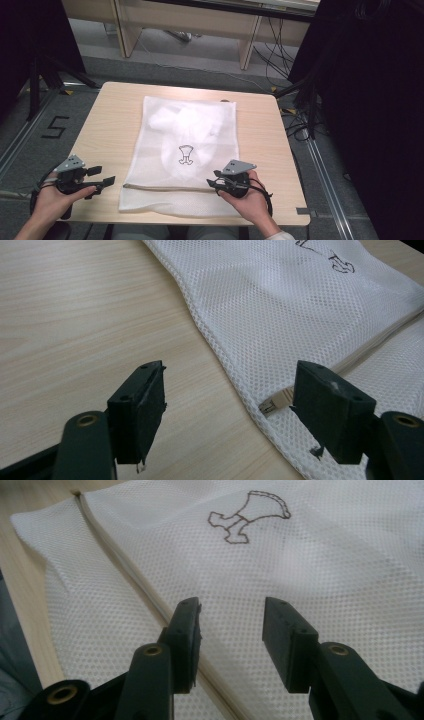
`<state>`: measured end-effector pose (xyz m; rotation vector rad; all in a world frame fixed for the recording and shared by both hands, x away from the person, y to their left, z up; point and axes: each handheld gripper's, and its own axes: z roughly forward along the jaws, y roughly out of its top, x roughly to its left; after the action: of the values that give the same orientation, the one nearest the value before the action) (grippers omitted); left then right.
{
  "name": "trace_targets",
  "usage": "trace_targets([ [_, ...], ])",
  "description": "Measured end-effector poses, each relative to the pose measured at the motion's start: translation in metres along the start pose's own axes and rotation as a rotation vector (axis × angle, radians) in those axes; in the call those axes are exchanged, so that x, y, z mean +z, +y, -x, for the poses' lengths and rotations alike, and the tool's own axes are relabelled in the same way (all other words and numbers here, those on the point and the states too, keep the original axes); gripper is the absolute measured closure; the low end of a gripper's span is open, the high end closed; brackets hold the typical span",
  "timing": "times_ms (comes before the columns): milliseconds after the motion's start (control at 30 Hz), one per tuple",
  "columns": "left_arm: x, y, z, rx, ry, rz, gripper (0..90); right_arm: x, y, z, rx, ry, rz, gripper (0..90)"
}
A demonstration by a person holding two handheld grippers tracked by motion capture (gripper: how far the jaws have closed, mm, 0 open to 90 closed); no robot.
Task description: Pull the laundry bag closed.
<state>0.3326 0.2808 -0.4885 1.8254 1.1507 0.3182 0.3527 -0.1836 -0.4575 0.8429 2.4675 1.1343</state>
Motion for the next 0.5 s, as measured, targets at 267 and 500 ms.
trace_targets([
  [267, 0.0, 0.0, 0.0, -0.005, -0.002, 0.009, 29.2, 0.013, 0.015, -0.018, -0.051, 0.056, -0.013, 62.2],
  [500, 0.0, 0.0, -0.001, -0.006, -0.002, 0.002, 29.2, 0.037, 0.035, -0.038, -0.091, 0.127, -0.021, 62.8],
])
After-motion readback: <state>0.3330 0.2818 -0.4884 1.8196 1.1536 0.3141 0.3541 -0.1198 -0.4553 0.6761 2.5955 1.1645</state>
